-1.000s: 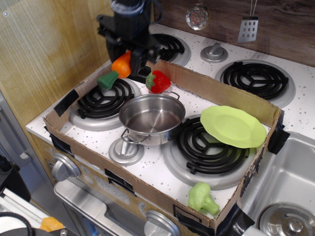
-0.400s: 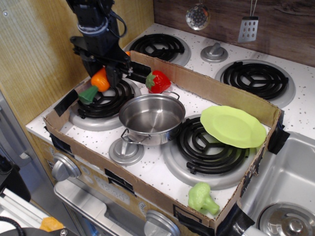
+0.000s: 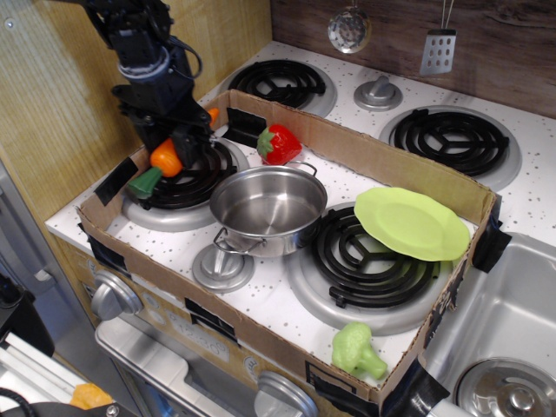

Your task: Take carrot off plate

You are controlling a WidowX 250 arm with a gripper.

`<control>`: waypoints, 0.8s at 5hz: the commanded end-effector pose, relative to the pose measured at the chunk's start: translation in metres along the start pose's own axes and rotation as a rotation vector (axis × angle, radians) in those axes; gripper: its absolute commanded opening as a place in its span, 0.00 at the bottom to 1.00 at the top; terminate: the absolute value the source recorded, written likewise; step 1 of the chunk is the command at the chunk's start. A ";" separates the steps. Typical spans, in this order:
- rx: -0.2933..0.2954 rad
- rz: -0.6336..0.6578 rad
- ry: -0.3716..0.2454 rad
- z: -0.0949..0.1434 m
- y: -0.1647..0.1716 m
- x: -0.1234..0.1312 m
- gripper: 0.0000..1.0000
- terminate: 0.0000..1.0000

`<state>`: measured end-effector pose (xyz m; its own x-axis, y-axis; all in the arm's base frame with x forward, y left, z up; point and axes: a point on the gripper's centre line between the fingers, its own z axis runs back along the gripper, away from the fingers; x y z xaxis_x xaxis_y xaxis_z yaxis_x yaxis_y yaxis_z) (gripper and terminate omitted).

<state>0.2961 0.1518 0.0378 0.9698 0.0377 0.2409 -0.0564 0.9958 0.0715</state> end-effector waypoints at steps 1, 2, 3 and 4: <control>-0.014 -0.063 -0.051 0.014 0.003 0.017 1.00 0.00; 0.028 -0.082 -0.042 0.035 -0.001 0.026 1.00 0.00; 0.091 -0.086 -0.037 0.065 -0.008 0.035 1.00 0.00; 0.112 -0.063 0.009 0.087 -0.016 0.041 1.00 0.00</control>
<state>0.3026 0.1284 0.1037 0.9879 -0.0143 0.1546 -0.0114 0.9863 0.1645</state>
